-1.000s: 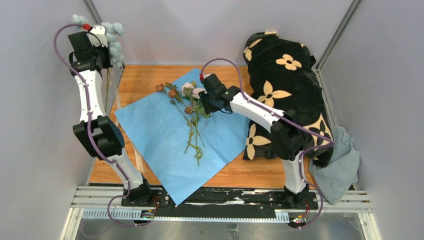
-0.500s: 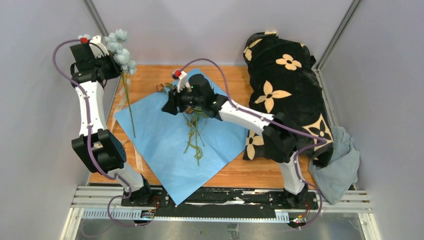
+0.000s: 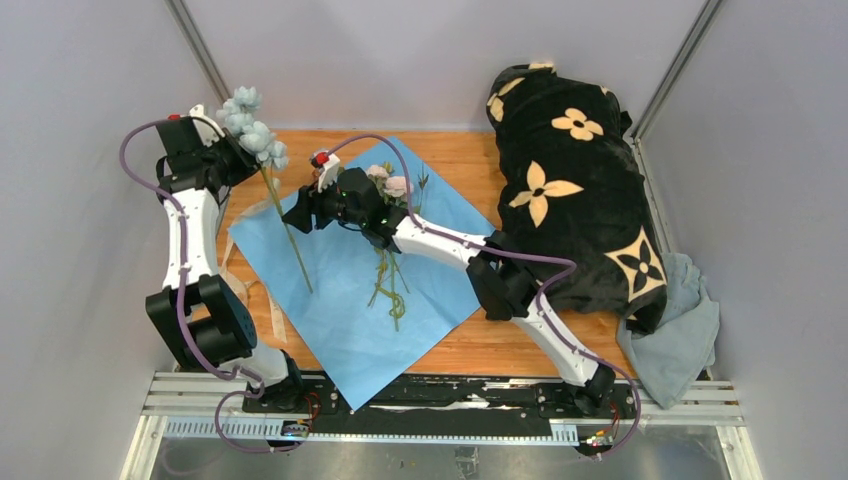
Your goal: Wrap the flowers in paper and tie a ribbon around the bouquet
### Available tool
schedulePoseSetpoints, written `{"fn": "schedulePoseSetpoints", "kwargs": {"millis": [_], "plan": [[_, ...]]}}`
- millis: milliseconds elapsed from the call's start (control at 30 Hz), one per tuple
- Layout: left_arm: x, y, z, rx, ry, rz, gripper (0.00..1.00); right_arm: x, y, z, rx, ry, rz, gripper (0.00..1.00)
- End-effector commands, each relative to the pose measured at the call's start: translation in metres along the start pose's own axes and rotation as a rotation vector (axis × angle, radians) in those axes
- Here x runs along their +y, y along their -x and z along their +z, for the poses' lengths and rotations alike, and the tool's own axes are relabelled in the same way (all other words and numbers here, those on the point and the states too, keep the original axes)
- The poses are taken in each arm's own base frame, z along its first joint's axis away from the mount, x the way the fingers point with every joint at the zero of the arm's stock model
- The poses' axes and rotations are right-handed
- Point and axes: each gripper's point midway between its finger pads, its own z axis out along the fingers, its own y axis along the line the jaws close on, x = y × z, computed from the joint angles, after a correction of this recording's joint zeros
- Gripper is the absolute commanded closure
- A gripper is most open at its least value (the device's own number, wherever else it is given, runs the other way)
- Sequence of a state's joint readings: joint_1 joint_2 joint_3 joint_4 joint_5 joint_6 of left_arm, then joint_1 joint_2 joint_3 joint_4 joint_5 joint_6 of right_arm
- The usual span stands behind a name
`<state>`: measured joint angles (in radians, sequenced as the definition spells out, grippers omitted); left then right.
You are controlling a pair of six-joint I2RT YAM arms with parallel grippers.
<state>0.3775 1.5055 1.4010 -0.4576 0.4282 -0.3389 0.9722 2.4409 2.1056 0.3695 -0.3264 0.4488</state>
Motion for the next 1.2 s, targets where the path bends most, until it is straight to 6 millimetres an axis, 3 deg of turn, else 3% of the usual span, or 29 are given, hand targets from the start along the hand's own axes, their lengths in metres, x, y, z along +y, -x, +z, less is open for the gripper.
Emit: {"fn": "schedulePoseSetpoints", "kwargs": {"millis": [0, 200, 333, 367, 400, 467, 500, 567, 600, 667, 800, 900, 1000, 1167], "plan": [[-0.012, 0.014, -0.014, -0.078, -0.032, 0.014, 1.0, 0.0, 0.016, 0.008, -0.058, -0.058, -0.041, 0.42], [-0.007, 0.011, -0.012, -0.081, -0.018, 0.012, 1.0, 0.009, -0.023, 0.025, 0.043, -0.025, -0.002, 0.43], [-0.007, 0.01, -0.012, -0.084, -0.019, 0.014, 1.0, 0.012, -0.037, 0.029, 0.071, -0.021, 0.004, 0.46], [-0.007, 0.011, -0.012, -0.087, -0.016, 0.016, 1.0, 0.012, -0.038, 0.028, 0.076, -0.024, 0.006, 0.5], [-0.006, 0.011, -0.012, -0.09, -0.011, 0.02, 1.0, 0.011, -0.041, 0.028, 0.086, -0.025, 0.012, 0.62], [-0.002, 0.015, -0.011, -0.1, 0.003, 0.041, 1.0, 0.011, -0.036, 0.024, 0.095, -0.038, 0.022, 0.98], [-0.001, 0.017, -0.01, -0.102, 0.007, 0.066, 0.89, 0.011, -0.031, 0.022, 0.097, -0.039, 0.027, 1.0], [0.004, 0.025, -0.006, -0.088, 0.012, 0.215, 0.23, 0.014, -0.011, 0.014, 0.081, -0.015, 0.078, 1.0], [0.014, 0.026, -0.005, -0.039, 0.044, 0.318, 0.02, 0.017, 0.004, 0.009, 0.06, 0.016, 0.124, 1.0], [0.032, 0.015, -0.008, 0.077, 0.075, 0.499, 0.0, 0.009, 0.027, -0.001, 0.026, 0.03, 0.177, 1.0], [0.066, -0.004, -0.02, 0.195, 0.098, 0.745, 0.0, 0.002, 0.054, -0.017, -0.011, 0.028, 0.166, 1.0], [0.068, -0.035, -0.025, 0.251, -0.036, 0.884, 0.04, -0.003, 0.07, -0.022, -0.037, 0.055, 0.212, 1.0], [0.067, -0.072, -0.014, 0.269, -0.195, 1.008, 0.1, 0.0, 0.074, -0.021, -0.043, 0.085, 0.239, 1.0], [0.06, -0.056, 0.024, 0.056, -0.227, 1.01, 0.03, 0.007, 0.078, -0.022, -0.055, 0.114, 0.26, 1.0]]}}
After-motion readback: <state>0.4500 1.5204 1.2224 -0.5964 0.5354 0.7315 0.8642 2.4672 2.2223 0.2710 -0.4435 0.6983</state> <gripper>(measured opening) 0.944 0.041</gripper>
